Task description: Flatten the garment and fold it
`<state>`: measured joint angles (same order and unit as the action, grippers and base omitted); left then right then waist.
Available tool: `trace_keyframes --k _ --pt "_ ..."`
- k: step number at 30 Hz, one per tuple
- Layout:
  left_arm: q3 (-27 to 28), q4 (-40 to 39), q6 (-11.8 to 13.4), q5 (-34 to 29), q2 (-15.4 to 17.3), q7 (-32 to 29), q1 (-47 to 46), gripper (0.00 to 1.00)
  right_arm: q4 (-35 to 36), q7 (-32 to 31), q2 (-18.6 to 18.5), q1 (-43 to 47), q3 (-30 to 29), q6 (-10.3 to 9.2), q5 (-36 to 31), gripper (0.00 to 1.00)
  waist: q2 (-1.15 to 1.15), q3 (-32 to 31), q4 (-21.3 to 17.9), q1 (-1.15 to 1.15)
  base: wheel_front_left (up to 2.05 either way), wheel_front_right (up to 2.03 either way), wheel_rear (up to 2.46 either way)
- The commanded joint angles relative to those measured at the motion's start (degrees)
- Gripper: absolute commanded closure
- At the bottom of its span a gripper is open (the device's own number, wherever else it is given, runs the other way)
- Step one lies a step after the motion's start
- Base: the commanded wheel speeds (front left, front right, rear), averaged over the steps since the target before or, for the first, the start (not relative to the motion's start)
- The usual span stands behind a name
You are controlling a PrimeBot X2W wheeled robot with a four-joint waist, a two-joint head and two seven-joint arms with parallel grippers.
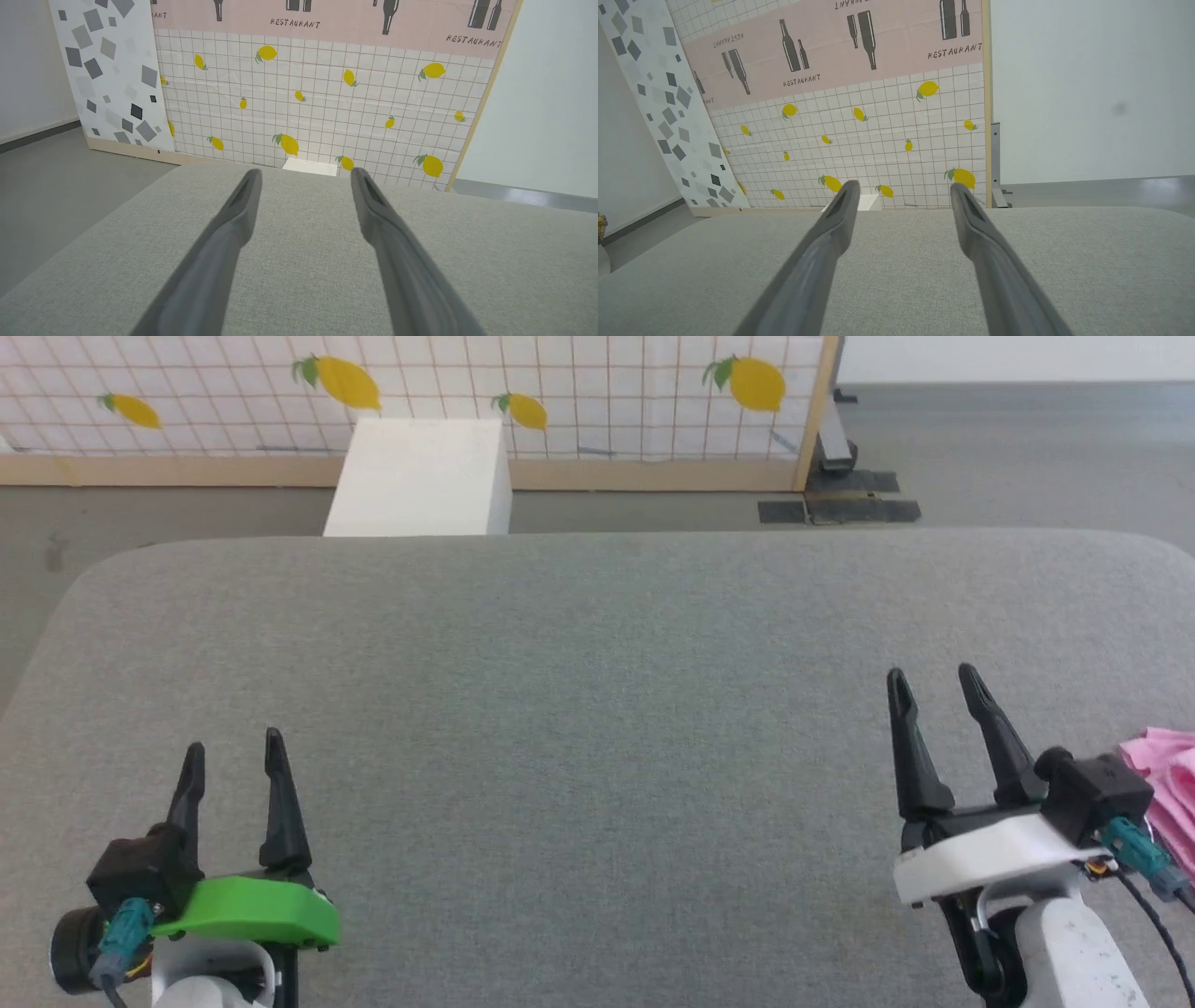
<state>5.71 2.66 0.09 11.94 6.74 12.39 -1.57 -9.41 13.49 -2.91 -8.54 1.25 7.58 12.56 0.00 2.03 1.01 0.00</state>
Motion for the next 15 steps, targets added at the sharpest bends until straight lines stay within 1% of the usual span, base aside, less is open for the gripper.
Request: trace_keyframes --k 1,5,10,15 --pt "-0.31 0.61 0.37 -0.03 -0.49 0.54 -0.96 0.00 -0.39 0.59 0.02 1.09 -0.29 -0.09 -0.44 0.00 0.00 -0.92 0.86 0.00 0.00 0.00 0.00" --pt "-1.33 2.67 0.22 -0.34 -0.70 0.94 -0.87 0.00 -0.81 1.14 0.02 2.74 -0.68 -0.09 -1.13 0.00 0.00 -1.46 0.84 0.00 0.00 0.00 0.00" --pt "-3.44 4.91 0.16 -2.16 -0.39 1.05 -0.47 0.00 -1.61 1.38 0.02 4.34 -0.82 -0.09 -1.84 0.00 0.00 -1.94 0.46 0.00 0.00 0.00 0.00" --pt "-4.11 6.76 0.20 -2.07 -0.55 1.18 0.03 0.00 -1.68 1.47 0.02 5.26 -0.86 -0.09 -1.93 0.00 0.00 -2.18 -0.34 0.00 0.00 0.00 0.00"
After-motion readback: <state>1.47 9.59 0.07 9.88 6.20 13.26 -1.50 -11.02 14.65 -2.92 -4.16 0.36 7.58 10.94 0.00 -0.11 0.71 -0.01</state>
